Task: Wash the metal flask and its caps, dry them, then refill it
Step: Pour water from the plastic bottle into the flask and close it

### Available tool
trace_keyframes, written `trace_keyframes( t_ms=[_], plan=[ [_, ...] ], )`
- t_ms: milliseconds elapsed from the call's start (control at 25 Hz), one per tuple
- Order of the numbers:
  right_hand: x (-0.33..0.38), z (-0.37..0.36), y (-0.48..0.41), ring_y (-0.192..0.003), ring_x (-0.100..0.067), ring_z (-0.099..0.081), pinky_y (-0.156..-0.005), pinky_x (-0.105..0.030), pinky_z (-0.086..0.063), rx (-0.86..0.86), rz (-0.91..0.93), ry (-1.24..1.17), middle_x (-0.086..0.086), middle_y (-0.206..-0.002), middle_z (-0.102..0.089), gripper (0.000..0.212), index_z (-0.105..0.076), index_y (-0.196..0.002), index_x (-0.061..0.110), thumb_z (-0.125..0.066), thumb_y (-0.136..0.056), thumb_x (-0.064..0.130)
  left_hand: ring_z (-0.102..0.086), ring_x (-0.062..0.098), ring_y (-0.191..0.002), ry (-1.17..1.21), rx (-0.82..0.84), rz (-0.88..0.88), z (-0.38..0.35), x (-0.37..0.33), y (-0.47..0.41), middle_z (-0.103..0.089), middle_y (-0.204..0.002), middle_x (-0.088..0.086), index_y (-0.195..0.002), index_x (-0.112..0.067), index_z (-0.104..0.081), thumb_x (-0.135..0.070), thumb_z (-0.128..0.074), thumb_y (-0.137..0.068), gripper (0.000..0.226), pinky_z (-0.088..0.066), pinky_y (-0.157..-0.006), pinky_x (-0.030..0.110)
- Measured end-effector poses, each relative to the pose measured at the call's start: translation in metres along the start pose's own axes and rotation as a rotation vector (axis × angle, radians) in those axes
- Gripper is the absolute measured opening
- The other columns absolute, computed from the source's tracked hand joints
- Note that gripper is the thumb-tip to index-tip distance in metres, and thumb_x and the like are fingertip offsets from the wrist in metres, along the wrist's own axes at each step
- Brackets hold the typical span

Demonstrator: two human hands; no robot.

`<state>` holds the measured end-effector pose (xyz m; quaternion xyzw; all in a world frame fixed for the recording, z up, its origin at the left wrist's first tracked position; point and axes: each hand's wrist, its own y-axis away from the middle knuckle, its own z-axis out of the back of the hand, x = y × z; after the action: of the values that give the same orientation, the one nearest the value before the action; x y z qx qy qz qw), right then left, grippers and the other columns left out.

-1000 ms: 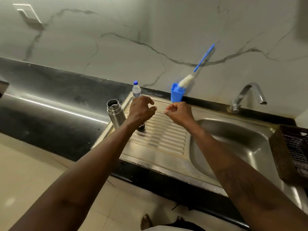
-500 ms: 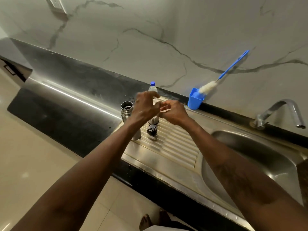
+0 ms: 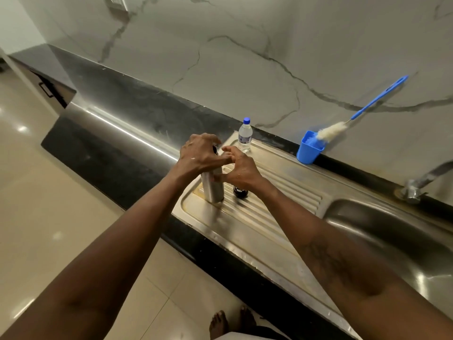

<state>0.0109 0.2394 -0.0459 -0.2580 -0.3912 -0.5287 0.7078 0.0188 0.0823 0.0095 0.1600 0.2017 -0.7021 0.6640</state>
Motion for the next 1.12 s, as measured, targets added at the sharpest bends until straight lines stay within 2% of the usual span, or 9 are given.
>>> trace_keyframes(
  t_ms=[40, 120, 200, 280, 520, 640, 760, 920, 1120],
  plan=[
    [0.0, -0.006, -0.003, -0.124, -0.021, -0.061, -0.1, -0.04, -0.055, 0.012, -0.01, -0.005, -0.004, -0.142, -0.06, 0.101, -0.044, -0.147, 0.028, -0.097, -0.062, 0.039, -0.07, 0.023, -0.103, 0.01, 0.021, 0.025, -0.001, 0.006, 0.002, -0.074, -0.118, 0.005, -0.125, -0.022, -0.071, -0.074, -0.079, -0.069, 0.077, -0.061, -0.089, 0.045],
    [0.0, -0.017, -0.007, -0.12, -0.022, -0.063, -0.099, -0.043, -0.057, 0.031, 0.008, 0.005, -0.002, -0.139, -0.063, 0.102, -0.044, -0.147, 0.028, -0.098, -0.06, 0.037, -0.07, 0.024, -0.107, 0.046, 0.043, 0.037, -0.002, 0.014, 0.006, -0.073, -0.118, 0.007, -0.127, -0.017, -0.068, -0.057, -0.09, -0.067, 0.075, -0.06, -0.094, 0.041],
    [0.001, -0.026, -0.01, -0.11, -0.019, -0.068, -0.096, -0.044, -0.059, 0.01, 0.049, 0.044, 0.002, -0.122, -0.07, 0.087, -0.054, -0.136, 0.025, -0.097, -0.061, 0.036, -0.069, 0.024, -0.11, 0.064, 0.034, 0.035, -0.002, 0.019, 0.005, -0.071, -0.121, 0.008, -0.128, -0.014, -0.067, -0.039, -0.097, -0.064, 0.075, -0.059, -0.095, 0.035],
    [0.0, -0.029, -0.009, -0.103, -0.017, -0.07, -0.092, -0.043, -0.061, -0.028, 0.06, 0.052, 0.003, -0.113, -0.073, 0.077, -0.061, -0.128, 0.023, -0.096, -0.061, 0.038, -0.068, 0.024, -0.11, 0.071, 0.038, 0.022, 0.002, 0.018, 0.004, -0.07, -0.122, 0.009, -0.128, -0.014, -0.068, -0.034, -0.099, -0.061, 0.077, -0.059, -0.095, 0.034],
    [-0.004, 0.013, 0.01, -0.087, -0.009, -0.072, -0.078, -0.032, -0.063, -0.141, 0.178, -0.05, 0.008, -0.098, -0.076, 0.057, -0.07, -0.111, 0.021, -0.094, -0.063, 0.04, -0.071, 0.015, -0.1, 0.098, 0.09, -0.08, 0.019, -0.018, -0.013, -0.077, -0.112, -0.002, -0.117, -0.02, -0.076, -0.055, -0.096, -0.058, 0.071, -0.061, -0.094, 0.039],
    [-0.008, 0.051, 0.025, -0.09, -0.012, -0.073, -0.079, -0.037, -0.062, -0.166, 0.2, -0.073, 0.007, -0.098, -0.076, 0.055, -0.072, -0.111, 0.02, -0.094, -0.065, 0.041, -0.07, 0.013, -0.096, 0.125, 0.101, -0.138, 0.018, -0.051, -0.023, -0.075, -0.103, -0.006, -0.115, -0.022, -0.077, -0.06, -0.093, -0.06, 0.069, -0.059, -0.092, 0.033],
    [-0.027, 0.087, 0.042, -0.089, -0.012, -0.073, -0.08, -0.039, -0.063, -0.195, 0.164, -0.094, 0.007, -0.096, -0.076, 0.049, -0.072, -0.109, 0.024, -0.095, -0.066, 0.032, -0.07, 0.015, -0.096, 0.164, 0.109, -0.229, -0.001, -0.082, -0.03, -0.077, -0.107, -0.001, -0.117, -0.019, -0.077, -0.059, -0.094, -0.061, 0.071, -0.058, -0.091, 0.03],
    [-0.06, 0.122, 0.066, -0.089, -0.015, -0.073, -0.082, -0.043, -0.062, -0.304, 0.087, -0.089, 0.006, -0.095, -0.077, 0.057, -0.074, -0.11, 0.023, -0.098, -0.058, 0.033, -0.071, 0.01, -0.097, 0.217, 0.181, -0.335, -0.039, -0.119, -0.036, -0.077, -0.106, -0.005, -0.116, -0.02, -0.076, -0.053, -0.096, -0.061, 0.067, -0.059, -0.089, 0.028],
    [-0.099, 0.149, 0.088, -0.094, -0.012, -0.071, -0.088, -0.033, -0.059, -0.409, -0.01, -0.106, 0.008, -0.101, -0.077, 0.066, -0.074, -0.115, 0.022, -0.1, -0.055, 0.032, -0.072, 0.006, -0.099, 0.301, 0.268, -0.406, -0.083, -0.146, -0.043, -0.078, -0.107, -0.008, -0.118, -0.022, -0.076, -0.057, -0.093, -0.054, 0.075, -0.061, -0.089, 0.035]
  ],
)
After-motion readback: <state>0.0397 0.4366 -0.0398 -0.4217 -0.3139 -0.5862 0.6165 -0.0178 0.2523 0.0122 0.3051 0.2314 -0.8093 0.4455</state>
